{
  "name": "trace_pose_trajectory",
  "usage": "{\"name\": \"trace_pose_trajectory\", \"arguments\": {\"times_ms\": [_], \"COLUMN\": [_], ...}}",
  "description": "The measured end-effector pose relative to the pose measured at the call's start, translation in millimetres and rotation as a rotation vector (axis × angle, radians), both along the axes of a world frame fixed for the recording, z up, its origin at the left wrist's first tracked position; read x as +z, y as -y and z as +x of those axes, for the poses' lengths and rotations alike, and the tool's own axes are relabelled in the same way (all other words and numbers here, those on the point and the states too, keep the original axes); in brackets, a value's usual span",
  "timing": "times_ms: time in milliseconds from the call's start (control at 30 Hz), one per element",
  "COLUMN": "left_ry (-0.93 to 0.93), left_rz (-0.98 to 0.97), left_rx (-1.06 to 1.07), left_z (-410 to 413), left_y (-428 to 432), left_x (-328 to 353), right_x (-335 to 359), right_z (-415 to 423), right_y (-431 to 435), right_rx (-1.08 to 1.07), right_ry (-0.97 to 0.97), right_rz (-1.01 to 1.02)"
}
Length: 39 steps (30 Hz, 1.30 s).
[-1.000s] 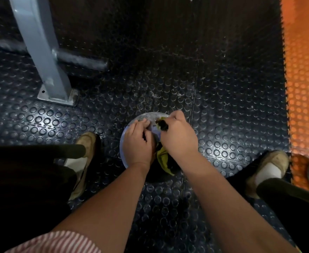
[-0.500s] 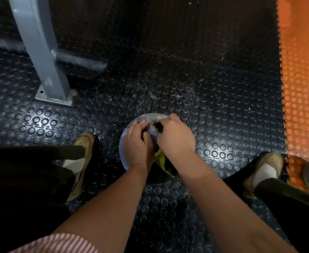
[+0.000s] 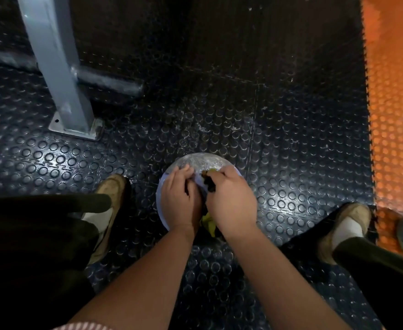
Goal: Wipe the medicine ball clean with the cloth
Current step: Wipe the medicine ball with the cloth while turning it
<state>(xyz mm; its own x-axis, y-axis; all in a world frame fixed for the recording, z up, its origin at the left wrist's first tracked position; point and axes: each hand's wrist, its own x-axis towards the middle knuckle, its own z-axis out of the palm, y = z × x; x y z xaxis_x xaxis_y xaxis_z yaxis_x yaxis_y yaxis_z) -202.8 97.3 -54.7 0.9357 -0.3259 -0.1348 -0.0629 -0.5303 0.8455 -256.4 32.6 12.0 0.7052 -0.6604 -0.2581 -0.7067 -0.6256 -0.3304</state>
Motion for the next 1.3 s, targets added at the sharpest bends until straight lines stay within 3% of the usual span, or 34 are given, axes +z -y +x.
{"name": "trace_pose_trajectory", "arguments": {"times_ms": [133, 300, 533, 733, 967, 1167, 1300], "left_ry": [-0.013, 0.010, -0.023, 0.009, -0.038, 0.003, -0.028], "left_rz": [-0.022, -0.031, -0.004, -0.020, -0.006, -0.040, -0.010], "left_rx": [0.028, -0.014, 0.034, -0.019, 0.022, 0.001, 0.031], "left_z": [3.2, -0.6, 4.4, 0.3, 3.2, 1.7, 3.5], "left_y": [-2.6, 2.1, 1.8, 4.4, 3.0, 3.8, 4.7], "left_x": [0.2, 1.5, -0.8, 0.3, 0.0, -1.8, -3.0], "right_x": [0.7, -5.5, 3.4, -3.2, 6.6, -1.8, 0.4], "right_z": [8.9, -3.6, 15.9, 1.3, 24.6, 4.8, 16.8], "right_y": [13.7, 37.0, 13.9, 42.8, 5.8, 41.9, 27.7], "right_rx": [0.048, -0.146, 0.128, -0.087, 0.177, -0.105, -0.013], "right_ry": [-0.064, -0.089, -0.056, -0.137, -0.029, -0.114, -0.070], "right_rz": [-0.021, 0.003, -0.022, -0.007, -0.009, 0.026, 0.005]}}
